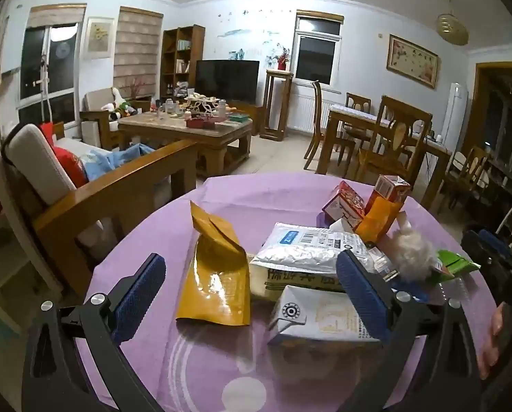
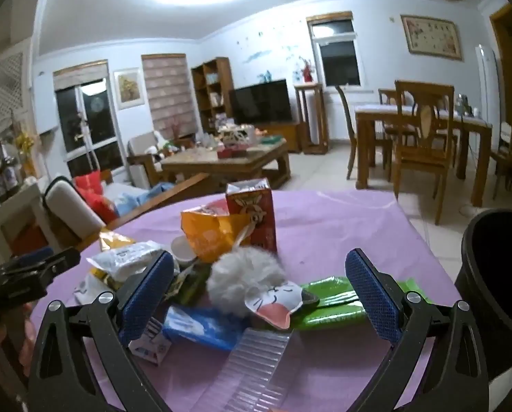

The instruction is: Collect trash

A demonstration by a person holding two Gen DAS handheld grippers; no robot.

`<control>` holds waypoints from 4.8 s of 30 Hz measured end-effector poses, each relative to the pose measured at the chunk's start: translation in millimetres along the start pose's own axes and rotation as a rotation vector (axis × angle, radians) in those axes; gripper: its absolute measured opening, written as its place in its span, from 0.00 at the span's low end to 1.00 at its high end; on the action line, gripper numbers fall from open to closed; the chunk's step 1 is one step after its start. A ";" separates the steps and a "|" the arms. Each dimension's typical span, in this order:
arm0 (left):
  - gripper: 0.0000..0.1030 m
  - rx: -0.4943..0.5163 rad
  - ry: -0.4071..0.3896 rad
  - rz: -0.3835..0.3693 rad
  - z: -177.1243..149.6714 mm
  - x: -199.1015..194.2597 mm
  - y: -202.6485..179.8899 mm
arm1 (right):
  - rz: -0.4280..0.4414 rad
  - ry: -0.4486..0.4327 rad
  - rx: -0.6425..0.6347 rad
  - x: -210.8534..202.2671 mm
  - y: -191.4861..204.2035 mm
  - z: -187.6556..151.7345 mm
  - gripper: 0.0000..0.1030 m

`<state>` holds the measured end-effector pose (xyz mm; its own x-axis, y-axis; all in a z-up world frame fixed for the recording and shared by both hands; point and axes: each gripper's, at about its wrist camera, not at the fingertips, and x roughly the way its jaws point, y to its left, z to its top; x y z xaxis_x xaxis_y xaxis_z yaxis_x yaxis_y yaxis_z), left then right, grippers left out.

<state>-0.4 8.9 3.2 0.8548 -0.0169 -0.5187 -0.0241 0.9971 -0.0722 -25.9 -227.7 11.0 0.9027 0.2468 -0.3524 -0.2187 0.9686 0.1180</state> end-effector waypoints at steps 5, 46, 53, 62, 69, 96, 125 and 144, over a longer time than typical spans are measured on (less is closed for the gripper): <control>0.95 -0.032 0.000 0.010 -5.0 0.6 5.2 | 0.001 -0.012 -0.033 -3.7 5.0 -1.4 0.96; 0.95 -0.020 0.011 0.006 -6.3 1.2 2.9 | 0.020 0.030 0.045 7.2 -12.1 -6.3 0.96; 0.95 -0.020 0.010 0.007 -6.3 1.0 3.1 | 0.021 0.032 0.046 7.2 -12.8 -5.9 0.96; 0.95 -0.020 0.010 0.006 -7.0 1.1 3.3 | 0.021 0.035 0.046 8.5 -12.4 -5.8 0.96; 0.95 -0.021 0.011 0.006 -7.6 1.3 2.2 | 0.021 0.036 0.047 7.5 -13.5 -5.6 0.96; 0.95 -0.094 0.197 -0.197 34.2 49.2 78.4 | 0.131 0.226 -0.085 53.0 -1.3 53.0 0.96; 0.21 -0.164 0.154 -0.302 57.0 59.8 88.5 | 0.174 0.189 0.120 77.6 -19.8 98.9 0.50; 0.05 0.116 0.096 -0.609 100.3 5.9 -148.4 | -0.069 0.014 0.323 -132.1 -224.1 38.3 0.50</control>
<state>60.2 -131.7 96.3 0.6468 -0.5861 -0.4879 0.5141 0.8077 -0.2886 -82.0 -478.5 66.7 0.9055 0.1831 -0.3828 -0.0258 0.9242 0.3810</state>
